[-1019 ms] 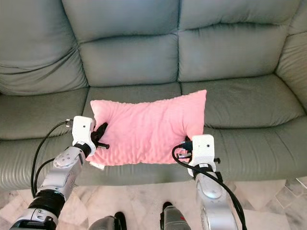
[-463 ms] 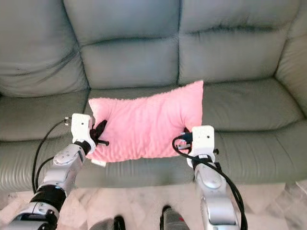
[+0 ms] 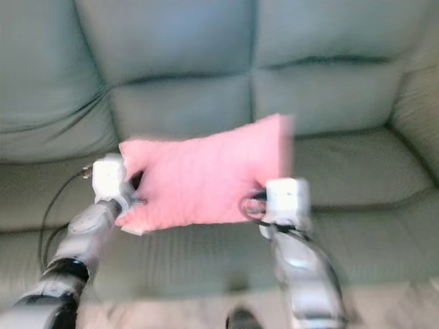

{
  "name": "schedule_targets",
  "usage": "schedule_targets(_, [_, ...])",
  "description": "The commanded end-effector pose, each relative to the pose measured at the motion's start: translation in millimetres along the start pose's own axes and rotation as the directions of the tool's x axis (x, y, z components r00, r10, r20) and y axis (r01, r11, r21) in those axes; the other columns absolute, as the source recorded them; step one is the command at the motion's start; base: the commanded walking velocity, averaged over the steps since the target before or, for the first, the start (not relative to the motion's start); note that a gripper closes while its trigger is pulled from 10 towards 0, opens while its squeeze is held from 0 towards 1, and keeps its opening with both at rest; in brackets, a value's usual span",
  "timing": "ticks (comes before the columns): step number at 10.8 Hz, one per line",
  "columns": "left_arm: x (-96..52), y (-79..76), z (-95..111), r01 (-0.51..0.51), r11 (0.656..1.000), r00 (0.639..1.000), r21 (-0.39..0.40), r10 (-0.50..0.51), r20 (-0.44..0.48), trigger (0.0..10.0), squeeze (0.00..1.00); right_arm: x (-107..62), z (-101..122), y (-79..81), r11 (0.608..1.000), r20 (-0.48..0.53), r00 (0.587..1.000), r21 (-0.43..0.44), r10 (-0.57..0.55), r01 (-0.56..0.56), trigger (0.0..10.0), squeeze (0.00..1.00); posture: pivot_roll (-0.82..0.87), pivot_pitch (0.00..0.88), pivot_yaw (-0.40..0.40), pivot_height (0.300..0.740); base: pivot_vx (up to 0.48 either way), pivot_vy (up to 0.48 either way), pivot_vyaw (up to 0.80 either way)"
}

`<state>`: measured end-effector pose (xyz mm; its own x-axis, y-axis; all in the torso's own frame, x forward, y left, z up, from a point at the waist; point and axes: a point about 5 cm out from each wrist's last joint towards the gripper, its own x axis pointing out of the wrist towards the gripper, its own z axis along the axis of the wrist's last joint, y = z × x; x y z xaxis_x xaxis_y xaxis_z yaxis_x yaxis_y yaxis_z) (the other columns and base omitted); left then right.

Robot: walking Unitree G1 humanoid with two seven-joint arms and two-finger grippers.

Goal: Move the pillow to the sofa

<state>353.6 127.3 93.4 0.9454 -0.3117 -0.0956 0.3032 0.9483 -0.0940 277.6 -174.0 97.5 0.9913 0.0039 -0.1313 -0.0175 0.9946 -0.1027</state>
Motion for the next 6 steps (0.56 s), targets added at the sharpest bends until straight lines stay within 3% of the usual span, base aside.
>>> schedule_targets(1, [-14.4,28.3,-7.2,-0.081,0.997,0.997,0.014,0.081,-0.009,10.0,0.00,2.6,10.4,20.0,0.998,0.047,0.997,0.025,0.064,-0.066,10.0,0.00,-0.27,0.135,0.065,0.740,0.289,0.000,0.00])
schedule_targets(6, [-19.9,34.0,-16.0,-0.081,0.996,0.996,0.034,0.083,-0.037,10.0,0.00,2.1,5.8,18.9,0.998,0.033,0.998,0.032,0.059,-0.060,10.0,0.00,-0.26,0.138,0.072,0.740,0.000,0.000,0.00])
